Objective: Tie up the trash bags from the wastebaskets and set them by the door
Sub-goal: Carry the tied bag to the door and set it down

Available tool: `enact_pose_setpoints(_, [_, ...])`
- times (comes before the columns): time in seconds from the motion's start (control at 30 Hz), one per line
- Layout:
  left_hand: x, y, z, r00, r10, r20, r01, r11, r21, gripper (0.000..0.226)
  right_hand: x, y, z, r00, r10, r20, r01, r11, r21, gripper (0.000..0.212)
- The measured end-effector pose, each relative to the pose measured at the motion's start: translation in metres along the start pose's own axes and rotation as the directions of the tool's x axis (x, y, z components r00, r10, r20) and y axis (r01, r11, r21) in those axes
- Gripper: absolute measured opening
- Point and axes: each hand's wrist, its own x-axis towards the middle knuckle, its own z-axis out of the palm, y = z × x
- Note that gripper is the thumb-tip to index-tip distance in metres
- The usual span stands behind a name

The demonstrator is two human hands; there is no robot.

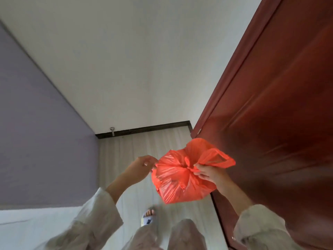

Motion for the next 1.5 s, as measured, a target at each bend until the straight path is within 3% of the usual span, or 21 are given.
enact_pose_setpoints(0.2, [0.11, 0.011, -0.004, 0.996, -0.092, -0.022, 0.092, 0.996, 0.007, 0.027, 0.108, -0.064, -0.01, 0.995, 0.094, 0.026, -0.097, 0.983, 0.155, 0.035])
enact_pose_setpoints(0.33, [0.17, 0.016, 0.0, 0.985, -0.168, -0.037, 0.167, 0.985, -0.034, 0.026, 0.185, -0.083, -0.017, 0.982, 0.186, 0.016, -0.186, 0.964, 0.19, 0.007])
enact_pose_setpoints(0.53, [0.291, 0.01, 0.007, 0.967, -0.243, -0.076, 0.239, 0.969, -0.058, 0.025, 0.307, -0.101, -0.031, 0.965, 0.258, 0.039, -0.258, 0.927, 0.271, 0.01])
enact_pose_setpoints(0.73, [0.405, -0.035, 0.028, 0.972, -0.233, -0.032, 0.232, 0.972, -0.031, 0.024, 0.427, -0.075, -0.042, 0.948, 0.318, 0.004, -0.262, 0.774, 0.577, 0.013])
enact_pose_setpoints(0.93, [0.507, -0.128, 0.061, 0.969, -0.248, 0.017, 0.246, 0.966, 0.082, 0.025, 0.566, -0.024, -0.035, 0.929, 0.37, -0.008, -0.241, 0.622, 0.745, 0.016])
enact_pose_setpoints(1.1, [0.555, -0.192, 0.094, 0.958, -0.263, 0.113, 0.241, 0.954, 0.179, 0.026, 0.652, 0.004, -0.036, 0.922, 0.381, -0.069, -0.181, 0.582, 0.793, 0.02])
enact_pose_setpoints(1.27, [0.583, -0.225, 0.116, 0.945, -0.314, 0.094, 0.301, 0.945, 0.131, 0.027, 0.702, 0.017, -0.045, 0.909, 0.399, -0.119, -0.117, 0.519, 0.847, 0.02])
enact_pose_setpoints(1.4, [0.585, -0.234, 0.123, 0.939, -0.325, 0.11, 0.314, 0.943, 0.106, 0.028, 0.721, 0.02, -0.046, 0.919, 0.381, -0.101, -0.154, 0.585, 0.796, 0.035])
enact_pose_setpoints(1.5, [0.577, -0.236, 0.12, 0.927, -0.357, 0.119, 0.349, 0.934, 0.077, 0.028, 0.716, 0.01, -0.044, 0.912, 0.394, -0.116, -0.179, 0.634, 0.753, 0.033])
